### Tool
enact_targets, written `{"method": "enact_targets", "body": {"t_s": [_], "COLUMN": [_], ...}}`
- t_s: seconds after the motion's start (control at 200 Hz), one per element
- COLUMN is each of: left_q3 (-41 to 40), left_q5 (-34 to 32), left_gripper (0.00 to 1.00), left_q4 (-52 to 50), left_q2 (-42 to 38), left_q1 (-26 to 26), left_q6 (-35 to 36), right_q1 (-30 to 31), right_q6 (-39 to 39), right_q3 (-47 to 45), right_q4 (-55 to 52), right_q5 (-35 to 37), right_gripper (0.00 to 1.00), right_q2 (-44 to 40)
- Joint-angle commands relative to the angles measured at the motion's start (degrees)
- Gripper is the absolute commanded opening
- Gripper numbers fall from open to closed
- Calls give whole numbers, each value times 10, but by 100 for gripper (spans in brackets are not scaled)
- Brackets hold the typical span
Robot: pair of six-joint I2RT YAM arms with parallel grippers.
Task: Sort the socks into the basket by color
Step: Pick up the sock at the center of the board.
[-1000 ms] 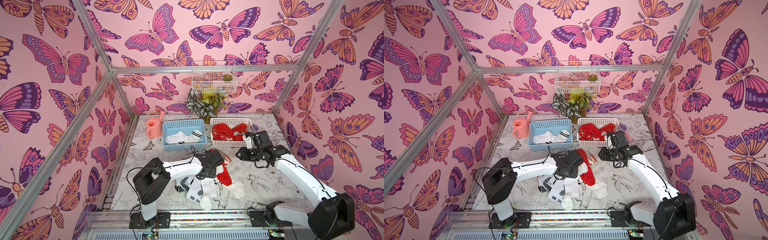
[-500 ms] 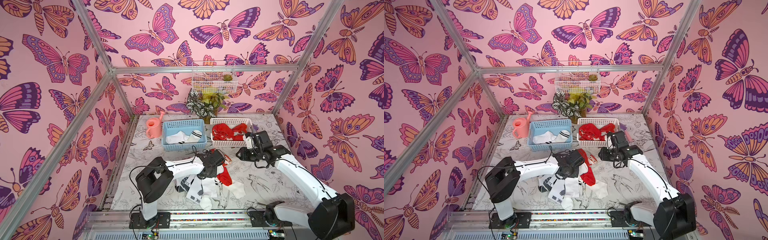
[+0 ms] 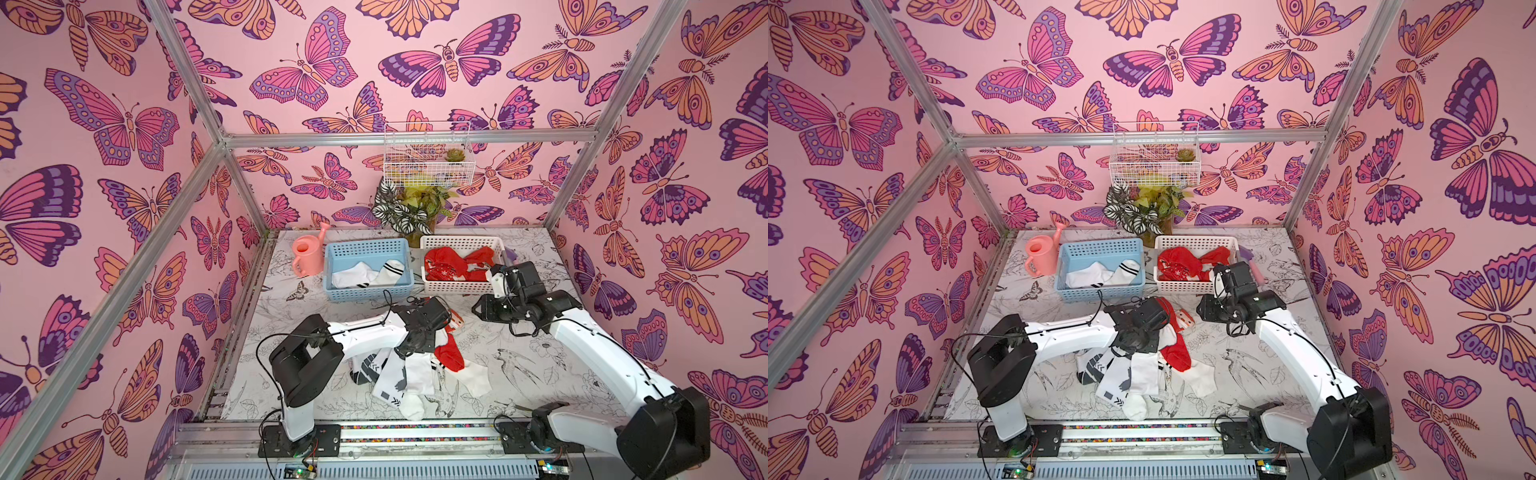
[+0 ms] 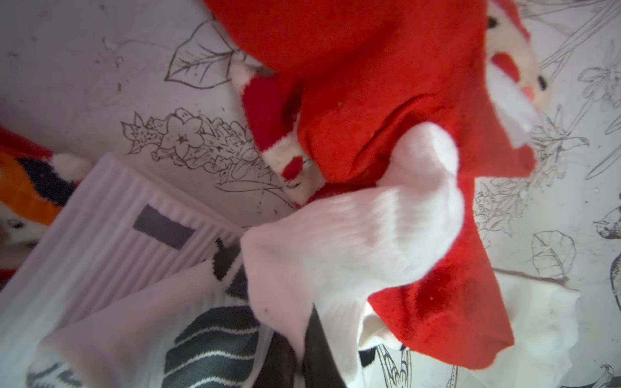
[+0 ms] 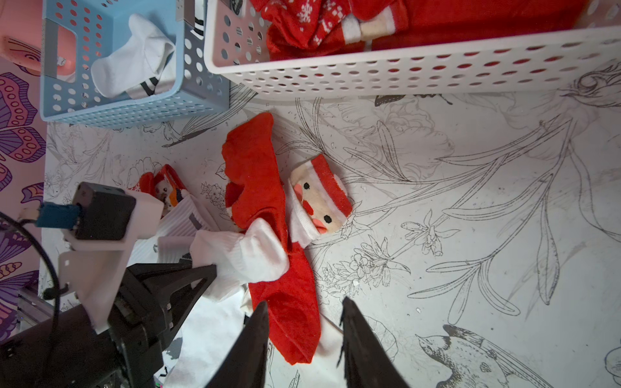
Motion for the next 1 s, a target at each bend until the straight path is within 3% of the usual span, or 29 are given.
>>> {"method": "enact_targets", "body": {"t_s": [0.0,0.672,0.847,0.992], "left_q3": [17,62,63,63], "left_q5": [-7,-16,-16,-18], "left_gripper": [6,17,6,3], "left_q4": [-4,-18,-17,-18], "left_q2": [-18,14,14,2], "left_q1": [-2,2,3,6], "left_q6": [12,34,37,43], "right_q1": [2,1,2,1], "right_q6": [0,-4,-6,-5], "right_q3": [-3,-5,-5,-3], "right_q4": [-1,-1,-3,-3], "right_q5": [-7,-7,-5,-5], "right_gripper": [38,38,38,38], "right_q2": [-8,-6,-6,-7]}}
